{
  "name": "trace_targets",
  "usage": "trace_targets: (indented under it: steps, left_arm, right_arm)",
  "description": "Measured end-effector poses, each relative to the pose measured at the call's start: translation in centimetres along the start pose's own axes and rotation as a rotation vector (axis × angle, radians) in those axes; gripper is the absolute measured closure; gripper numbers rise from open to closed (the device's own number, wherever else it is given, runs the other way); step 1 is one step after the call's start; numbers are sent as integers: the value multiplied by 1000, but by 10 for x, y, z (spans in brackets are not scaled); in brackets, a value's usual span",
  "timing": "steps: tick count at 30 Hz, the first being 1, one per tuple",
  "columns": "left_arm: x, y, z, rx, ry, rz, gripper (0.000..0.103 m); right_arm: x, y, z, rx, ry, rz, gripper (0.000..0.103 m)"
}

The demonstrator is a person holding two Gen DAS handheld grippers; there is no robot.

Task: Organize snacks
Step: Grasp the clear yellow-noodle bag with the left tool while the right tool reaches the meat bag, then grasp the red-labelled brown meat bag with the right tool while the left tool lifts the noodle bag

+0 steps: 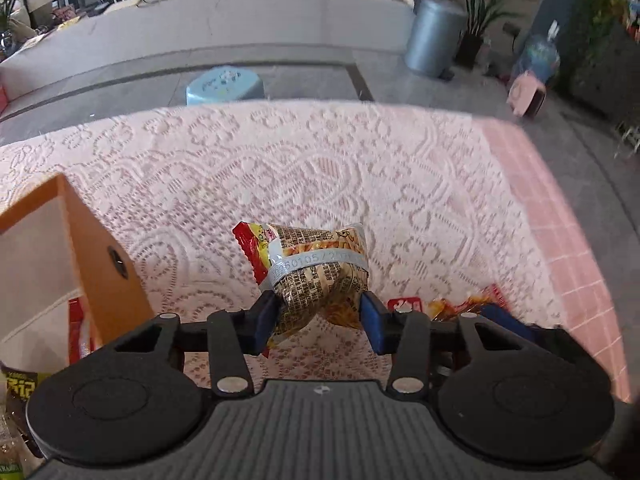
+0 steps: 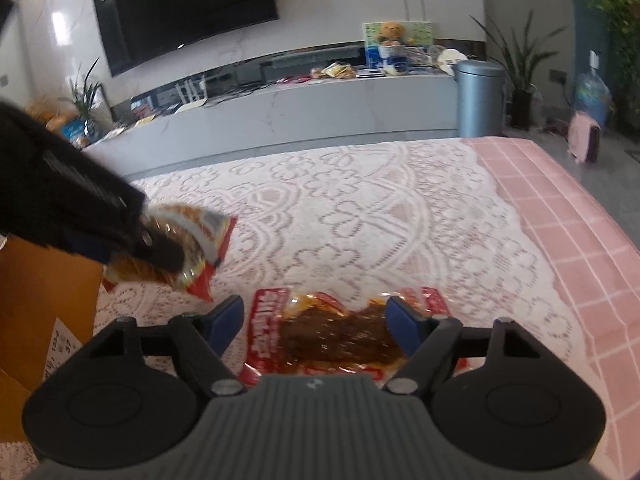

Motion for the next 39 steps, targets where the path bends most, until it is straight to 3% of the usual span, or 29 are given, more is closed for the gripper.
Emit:
trace_targets:
  steps: [9, 13, 14, 16, 24, 29, 31, 33, 35, 37, 39]
  left_arm:
    - [1, 1, -48, 62, -102, -29, 52]
    - [5, -2, -57, 73, -117, -28, 52]
    - [6, -2, -59, 74, -118, -32, 52]
    - [12, -1, -61, 81, -115, -41, 52]
    - [33, 6, -72, 110, -108, -90, 52]
    - [38, 6, -83, 149, -124, -109, 52]
    - [37, 5, -88, 150, -143, -102, 52]
    - [35, 4, -94, 150, -163, -91, 52]
    - [34, 4, -97, 167, -170, -93, 52]
    - [34, 6, -100, 178, -173, -103, 52]
    - [34, 9, -102, 182, -182, -110, 52]
  right_arm:
    - [-11, 22, 35, 13, 6, -54, 39]
    - [-9, 25, 44, 13, 35, -84, 54]
    - [-8, 27, 42, 19, 36, -106, 70]
    - [-4, 28, 38, 40, 45, -156, 83]
    - [24, 15, -3, -3, 176, -151, 84]
    - [43, -1, -26, 55, 221, -106, 82]
    - [45, -6, -35, 71, 193, -86, 80]
    - [38, -6, -44, 76, 125, -103, 74]
    - [28, -6, -50, 105, 29, -144, 50]
    - [22, -7, -49, 144, -41, -206, 38]
    - [25, -9, -40, 170, -42, -279, 38]
Point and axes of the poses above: each gripper's, at about its wrist camera, not at the fingertips, and z roughly the way its jaws point, y to its left, x to its underside, the point moved 10 cm from there along z, roughly the way its jaws point, and after that the axes turned 10 degrees about x, right-handed, at the moved point
